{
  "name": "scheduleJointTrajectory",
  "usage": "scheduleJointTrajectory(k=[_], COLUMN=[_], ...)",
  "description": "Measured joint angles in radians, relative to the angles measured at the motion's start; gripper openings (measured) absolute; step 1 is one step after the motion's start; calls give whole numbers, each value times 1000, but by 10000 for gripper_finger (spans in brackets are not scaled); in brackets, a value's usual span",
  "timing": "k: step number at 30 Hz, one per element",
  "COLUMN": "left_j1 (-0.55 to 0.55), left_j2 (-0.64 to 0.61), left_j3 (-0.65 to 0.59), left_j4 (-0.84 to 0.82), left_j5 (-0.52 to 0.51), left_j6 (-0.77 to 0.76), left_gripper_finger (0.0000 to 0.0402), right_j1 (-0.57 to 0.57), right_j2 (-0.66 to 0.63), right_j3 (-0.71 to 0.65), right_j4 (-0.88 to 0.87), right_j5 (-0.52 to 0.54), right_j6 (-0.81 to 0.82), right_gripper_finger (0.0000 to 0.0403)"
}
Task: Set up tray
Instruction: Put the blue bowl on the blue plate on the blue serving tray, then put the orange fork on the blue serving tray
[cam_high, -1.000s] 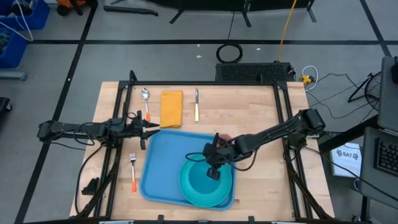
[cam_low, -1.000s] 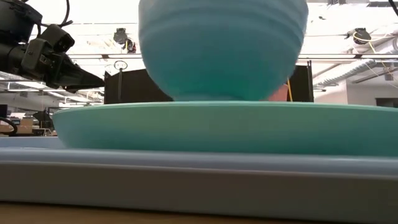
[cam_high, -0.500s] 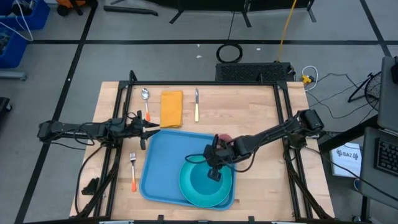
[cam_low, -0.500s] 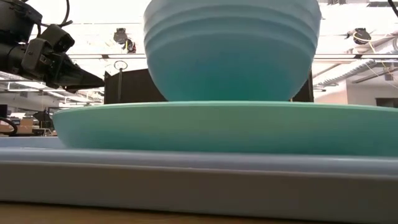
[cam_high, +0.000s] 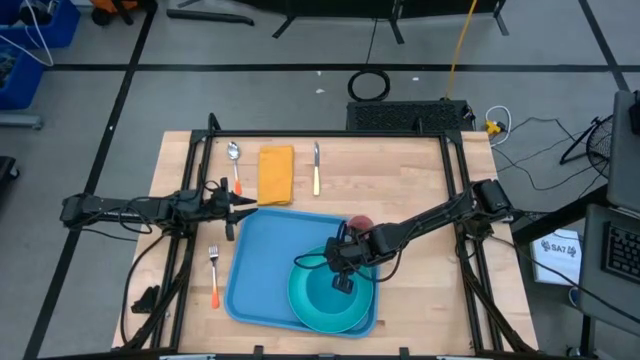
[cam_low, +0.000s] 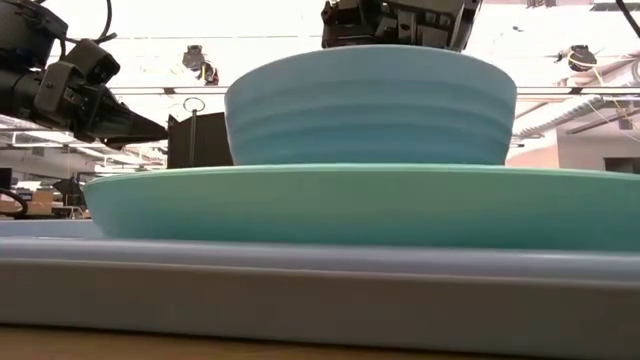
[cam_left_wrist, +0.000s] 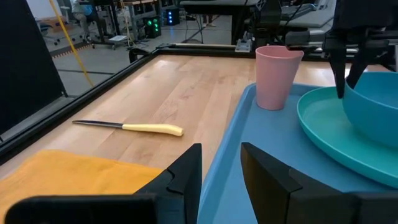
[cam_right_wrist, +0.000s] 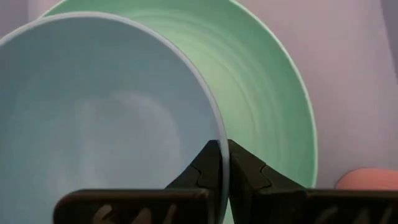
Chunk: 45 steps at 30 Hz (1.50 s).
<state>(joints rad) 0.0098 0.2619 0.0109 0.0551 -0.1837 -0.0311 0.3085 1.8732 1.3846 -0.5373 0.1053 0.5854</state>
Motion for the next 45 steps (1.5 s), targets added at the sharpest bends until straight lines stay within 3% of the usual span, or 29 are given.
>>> scheduleJointTrajectory(k=[14,20,27,32,38,40,45], left_j1=[0,0,1,1,17,19,2], left_j2=[0,0,0,0,0,3,80], left_j3=[0,0,0,39,217,280,396], left_j4=[0,0,13,-59,-441,-563,-804], left_j5=[1,2,-36,-122,-276,-238,-22], left_j6=[0,0,13,-145,-434,-559,-880], left_gripper_finger=[118,118,118,118,118,118,118], right_j1=[-1,-1,20,58,72,63,30], right_j2=[-28,-110,-249,-371,-568,-633,-775], right_j3=[-1,-1,-1,-26,-229,-328,-583], right_j4=[-6,3,164,167,257,356,627], right_j5=[5,84,176,388,595,613,628], right_j6=[24,17,-137,-267,-304,-322,-391], right_gripper_finger=[72,76,77,77,77,77,77])
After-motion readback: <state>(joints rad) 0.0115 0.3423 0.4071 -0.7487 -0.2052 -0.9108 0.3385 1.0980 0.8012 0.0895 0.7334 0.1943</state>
